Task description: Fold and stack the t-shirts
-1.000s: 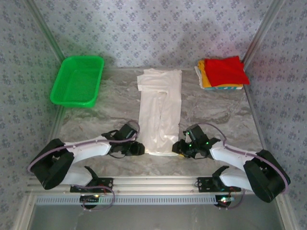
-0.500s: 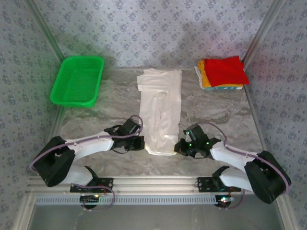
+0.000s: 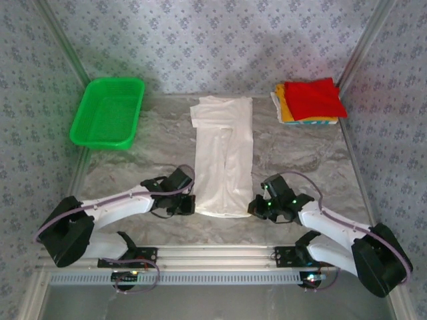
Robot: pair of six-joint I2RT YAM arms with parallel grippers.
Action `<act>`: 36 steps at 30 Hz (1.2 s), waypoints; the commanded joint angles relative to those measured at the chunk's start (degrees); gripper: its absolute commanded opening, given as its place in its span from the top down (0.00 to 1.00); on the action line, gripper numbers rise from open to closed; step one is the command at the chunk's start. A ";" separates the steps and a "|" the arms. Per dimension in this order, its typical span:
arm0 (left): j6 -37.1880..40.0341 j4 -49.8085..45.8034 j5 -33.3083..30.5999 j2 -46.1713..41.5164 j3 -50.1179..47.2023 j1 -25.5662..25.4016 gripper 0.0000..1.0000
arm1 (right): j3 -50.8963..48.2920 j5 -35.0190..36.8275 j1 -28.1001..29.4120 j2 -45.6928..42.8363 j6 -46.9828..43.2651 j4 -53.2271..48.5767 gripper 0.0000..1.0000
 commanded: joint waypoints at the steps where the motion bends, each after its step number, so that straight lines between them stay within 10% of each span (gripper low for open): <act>1: 0.82 -5.56 -0.07 0.48 -0.78 -1.93 1.00 | -1.27 2.12 -0.46 -1.02 0.57 -4.94 1.00; 6: 0.47 -4.02 -0.13 2.38 0.47 -2.42 0.96 | 0.68 2.20 -0.11 0.70 -0.67 -5.29 1.00; 8: 0.42 -4.75 -1.58 2.21 1.66 -2.67 0.57 | 1.29 2.52 0.11 0.90 -0.87 -5.48 1.00; 11: -0.07 -4.81 -2.47 -0.35 2.25 -2.69 0.48 | 1.78 3.08 0.06 1.28 -1.58 -6.02 1.00; 36: -5.75 10.89 3.86 0.68 -4.17 -0.72 0.55 | 2.56 3.32 0.55 5.05 -2.92 -4.33 1.00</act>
